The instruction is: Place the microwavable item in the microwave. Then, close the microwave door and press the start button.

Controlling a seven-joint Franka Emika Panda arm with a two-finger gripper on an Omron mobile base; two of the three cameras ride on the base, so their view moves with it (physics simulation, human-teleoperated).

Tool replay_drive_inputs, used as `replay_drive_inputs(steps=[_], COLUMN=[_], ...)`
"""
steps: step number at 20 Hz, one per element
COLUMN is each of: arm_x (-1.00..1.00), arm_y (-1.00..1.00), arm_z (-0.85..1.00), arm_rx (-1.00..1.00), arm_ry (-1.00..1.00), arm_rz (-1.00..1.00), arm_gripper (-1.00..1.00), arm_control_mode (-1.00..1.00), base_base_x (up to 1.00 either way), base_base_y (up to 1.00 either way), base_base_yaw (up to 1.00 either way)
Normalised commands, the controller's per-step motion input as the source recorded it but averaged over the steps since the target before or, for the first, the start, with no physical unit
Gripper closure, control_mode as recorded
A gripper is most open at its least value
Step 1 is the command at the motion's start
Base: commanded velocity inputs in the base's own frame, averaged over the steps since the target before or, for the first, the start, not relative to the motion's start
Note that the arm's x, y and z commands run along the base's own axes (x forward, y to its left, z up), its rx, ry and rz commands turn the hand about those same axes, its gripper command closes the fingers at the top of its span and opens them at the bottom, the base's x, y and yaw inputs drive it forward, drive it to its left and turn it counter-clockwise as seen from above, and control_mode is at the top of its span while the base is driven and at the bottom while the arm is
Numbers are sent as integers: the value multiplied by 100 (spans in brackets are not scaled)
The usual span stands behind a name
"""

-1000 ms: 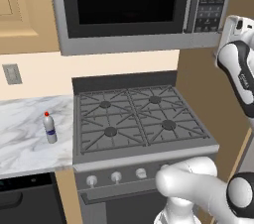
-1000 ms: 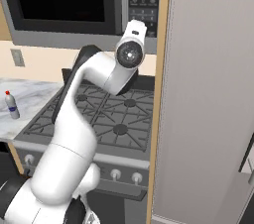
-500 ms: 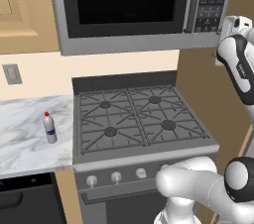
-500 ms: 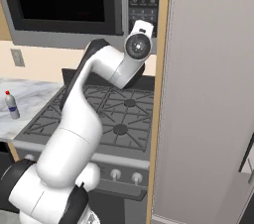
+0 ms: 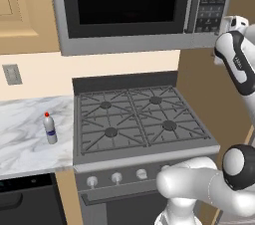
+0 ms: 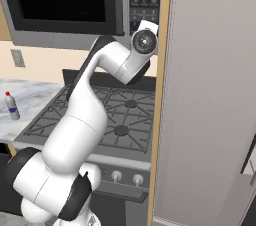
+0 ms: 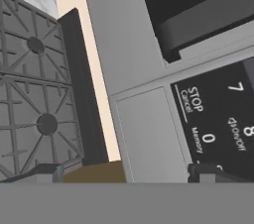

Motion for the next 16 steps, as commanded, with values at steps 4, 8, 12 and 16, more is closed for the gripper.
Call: replay_drive_inputs(steps=[4,8,12,16], arm_x=[10,3,17,25], arm_y=[-18,-18,-11,-9], arm_z=[0,0,0,0], arm_rx=[0,0,0,0], arm_ry=[0,0,0,0], arm_rz=[0,0,0,0], arm_gripper=[-100,-100,-100,-100], arm_control_mode=[-100,-100,-100,-100], base_base_x=[0,0,0,0], base_base_y=[0,0,0,0], base_base_yaw=[0,0,0,0])
